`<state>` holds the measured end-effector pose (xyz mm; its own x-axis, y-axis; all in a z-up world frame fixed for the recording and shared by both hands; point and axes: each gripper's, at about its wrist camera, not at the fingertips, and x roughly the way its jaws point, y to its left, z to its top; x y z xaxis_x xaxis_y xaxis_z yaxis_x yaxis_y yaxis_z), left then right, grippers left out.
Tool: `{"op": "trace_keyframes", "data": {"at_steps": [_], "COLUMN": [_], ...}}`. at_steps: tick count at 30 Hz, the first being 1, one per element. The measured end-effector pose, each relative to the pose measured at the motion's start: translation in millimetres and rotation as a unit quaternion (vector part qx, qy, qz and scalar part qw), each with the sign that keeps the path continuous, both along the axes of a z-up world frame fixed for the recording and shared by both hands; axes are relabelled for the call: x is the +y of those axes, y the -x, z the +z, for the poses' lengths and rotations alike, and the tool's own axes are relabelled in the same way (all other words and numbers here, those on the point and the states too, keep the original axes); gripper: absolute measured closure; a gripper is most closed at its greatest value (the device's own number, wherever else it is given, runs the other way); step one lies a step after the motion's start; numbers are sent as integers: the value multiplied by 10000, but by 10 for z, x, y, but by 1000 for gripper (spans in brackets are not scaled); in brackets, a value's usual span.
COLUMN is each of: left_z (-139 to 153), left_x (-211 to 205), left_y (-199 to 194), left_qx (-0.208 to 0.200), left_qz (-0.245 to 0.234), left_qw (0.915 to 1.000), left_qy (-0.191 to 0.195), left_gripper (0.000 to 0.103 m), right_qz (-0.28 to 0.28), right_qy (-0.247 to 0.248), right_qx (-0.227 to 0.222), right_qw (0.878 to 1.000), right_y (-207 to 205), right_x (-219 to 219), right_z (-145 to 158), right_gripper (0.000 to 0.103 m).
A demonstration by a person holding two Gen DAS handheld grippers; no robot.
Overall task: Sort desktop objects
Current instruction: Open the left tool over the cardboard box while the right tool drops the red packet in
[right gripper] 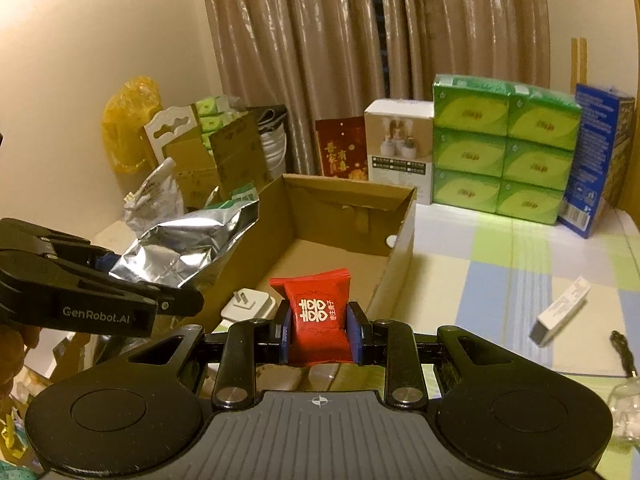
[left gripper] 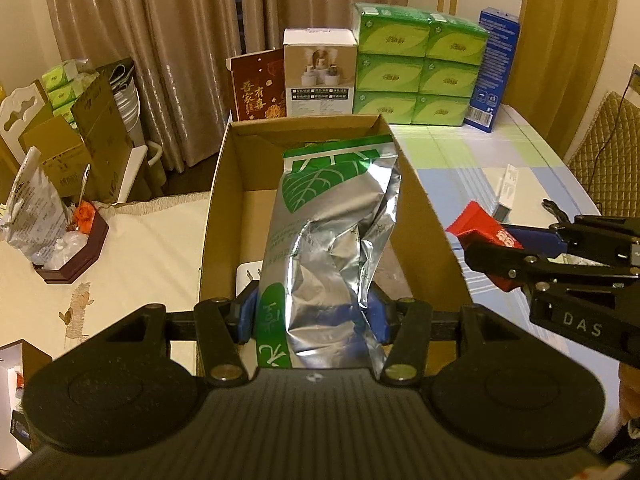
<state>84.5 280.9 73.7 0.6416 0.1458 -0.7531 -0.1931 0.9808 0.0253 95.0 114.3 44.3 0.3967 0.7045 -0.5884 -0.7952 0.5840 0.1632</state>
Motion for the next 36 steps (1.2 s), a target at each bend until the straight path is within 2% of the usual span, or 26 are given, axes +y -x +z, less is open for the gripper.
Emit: {"op": "trace_keyframes", "data": {"at_steps": [17, 27, 32, 34, 35, 36], "left_z": [-237, -146, -131, -132, -135, -137], "left_x": [154, 232, 267, 281, 288, 284], "left_y": [-218, -119, -21, 12, 28, 40], "left_qx": [42, -186, -222, -225, -227, -219], "left_qz": [0, 145, 248, 291, 301, 311], "left_qw": [9999, 9997, 9994, 9993, 9993, 9992], "left_qy": [130, 39, 24, 53, 71, 78], "left_gripper": [53, 51, 47, 47, 47, 47], "right_qz": [-101, -91, 3, 30, -8, -45], "right_qy": [-18, -58, -220, -407, -469, -514], "right_qx": [161, 273, 487, 675, 717, 720], "right_qw": [9998, 9996, 9986, 9969, 9963, 9961], "right_y": [-195, -201, -219, -257, -276, -289], "right_x": [178, 209, 253, 251, 238, 222], "right_z": [-163, -175, -194, -188, -176, -157], "right_gripper": [78, 78, 77, 64, 54, 52]}}
